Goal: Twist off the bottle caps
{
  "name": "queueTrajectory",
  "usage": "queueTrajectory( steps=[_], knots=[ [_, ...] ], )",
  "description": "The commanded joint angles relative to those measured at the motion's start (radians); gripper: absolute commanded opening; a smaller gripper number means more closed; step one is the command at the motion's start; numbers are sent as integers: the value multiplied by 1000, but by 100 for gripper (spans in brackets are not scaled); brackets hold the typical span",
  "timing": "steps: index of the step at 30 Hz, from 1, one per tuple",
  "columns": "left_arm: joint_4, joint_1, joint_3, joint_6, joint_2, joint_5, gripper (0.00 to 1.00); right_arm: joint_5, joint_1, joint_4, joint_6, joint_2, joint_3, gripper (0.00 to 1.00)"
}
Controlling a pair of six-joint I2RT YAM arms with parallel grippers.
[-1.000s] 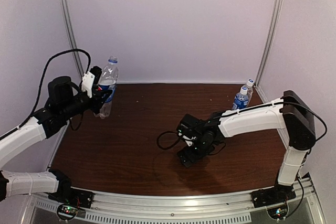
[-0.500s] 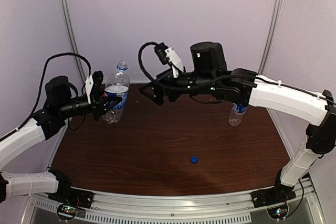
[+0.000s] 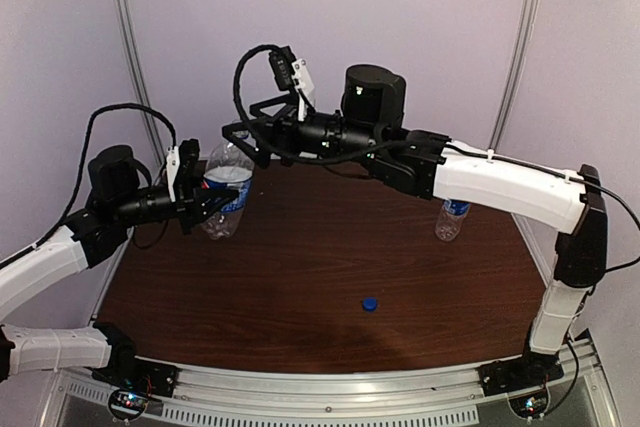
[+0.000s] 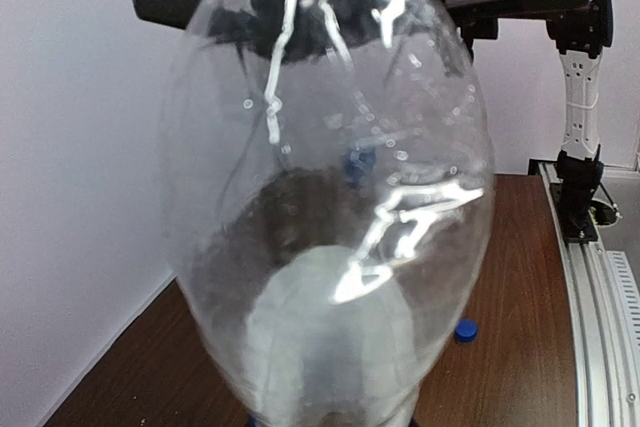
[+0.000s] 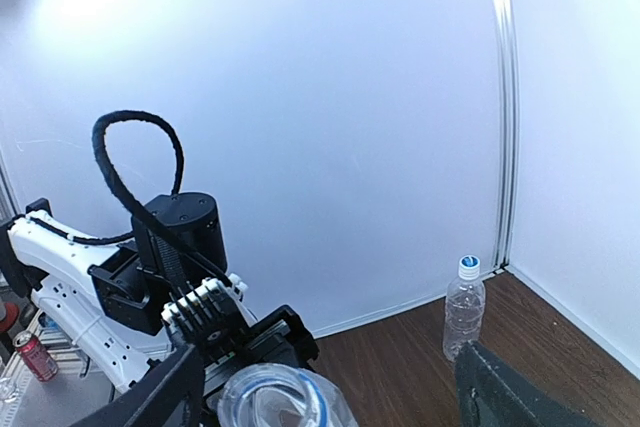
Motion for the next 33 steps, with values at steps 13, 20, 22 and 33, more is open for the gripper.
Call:
queueTrajectory(
  steps=[13, 20, 22, 33],
  knots=[
    [55, -9, -16, 5, 5, -8, 20, -43, 19, -119, -7, 42, 94, 8],
    [14, -10, -28, 56, -15, -84, 97, 141, -29, -318, -92, 37, 177, 0],
    [-2, -10, -35, 80, -27, -138, 97, 250, -98, -384, -114, 50, 201, 0],
    [-46, -8, -67, 101, -70, -255, 97, 412, -408, -272, -79, 236, 196, 0]
  ],
)
